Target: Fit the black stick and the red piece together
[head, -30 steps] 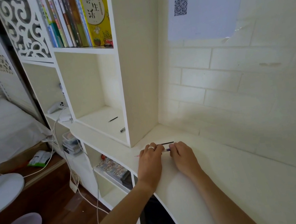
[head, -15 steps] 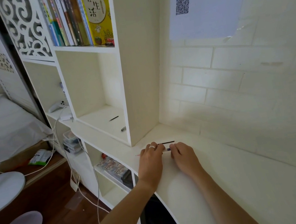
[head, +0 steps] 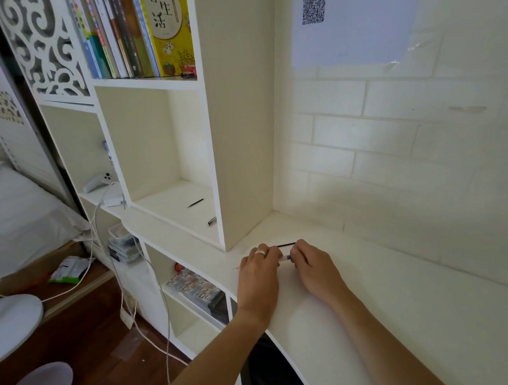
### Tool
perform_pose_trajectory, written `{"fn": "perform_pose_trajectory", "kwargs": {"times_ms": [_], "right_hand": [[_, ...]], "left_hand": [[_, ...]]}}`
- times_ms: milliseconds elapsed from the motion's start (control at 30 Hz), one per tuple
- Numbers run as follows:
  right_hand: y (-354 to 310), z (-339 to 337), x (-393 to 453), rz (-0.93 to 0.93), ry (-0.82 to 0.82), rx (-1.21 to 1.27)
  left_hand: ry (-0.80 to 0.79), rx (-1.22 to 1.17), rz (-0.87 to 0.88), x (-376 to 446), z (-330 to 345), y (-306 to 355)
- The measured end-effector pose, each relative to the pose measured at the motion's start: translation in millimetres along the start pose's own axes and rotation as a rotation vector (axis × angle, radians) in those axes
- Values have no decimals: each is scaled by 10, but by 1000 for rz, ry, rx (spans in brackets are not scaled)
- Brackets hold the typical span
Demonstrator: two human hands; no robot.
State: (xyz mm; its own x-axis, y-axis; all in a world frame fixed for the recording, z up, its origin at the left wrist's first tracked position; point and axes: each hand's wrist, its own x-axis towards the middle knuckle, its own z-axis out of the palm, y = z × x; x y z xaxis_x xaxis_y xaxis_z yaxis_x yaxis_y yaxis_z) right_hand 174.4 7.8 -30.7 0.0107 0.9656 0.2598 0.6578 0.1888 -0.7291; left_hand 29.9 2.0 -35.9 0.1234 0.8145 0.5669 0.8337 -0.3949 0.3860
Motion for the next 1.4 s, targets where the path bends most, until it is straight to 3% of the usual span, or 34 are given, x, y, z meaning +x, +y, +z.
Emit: {"fn": "perform_pose_trajectory", "kwargs": {"times_ms": [400, 900, 1233, 1400], "right_hand": [[13, 10, 12, -28, -68, -151], [-24, -21, -2, 4, -126, -165], [37, 35, 13, 11, 148, -119], [47, 42, 21, 16, 124, -166]], "left_hand": [[7, -7, 70, -18, -78, 39], [55, 18, 157, 6, -32, 57], [-79, 135, 80, 30, 85, 13], [-105, 94, 37, 15, 61, -2]]}}
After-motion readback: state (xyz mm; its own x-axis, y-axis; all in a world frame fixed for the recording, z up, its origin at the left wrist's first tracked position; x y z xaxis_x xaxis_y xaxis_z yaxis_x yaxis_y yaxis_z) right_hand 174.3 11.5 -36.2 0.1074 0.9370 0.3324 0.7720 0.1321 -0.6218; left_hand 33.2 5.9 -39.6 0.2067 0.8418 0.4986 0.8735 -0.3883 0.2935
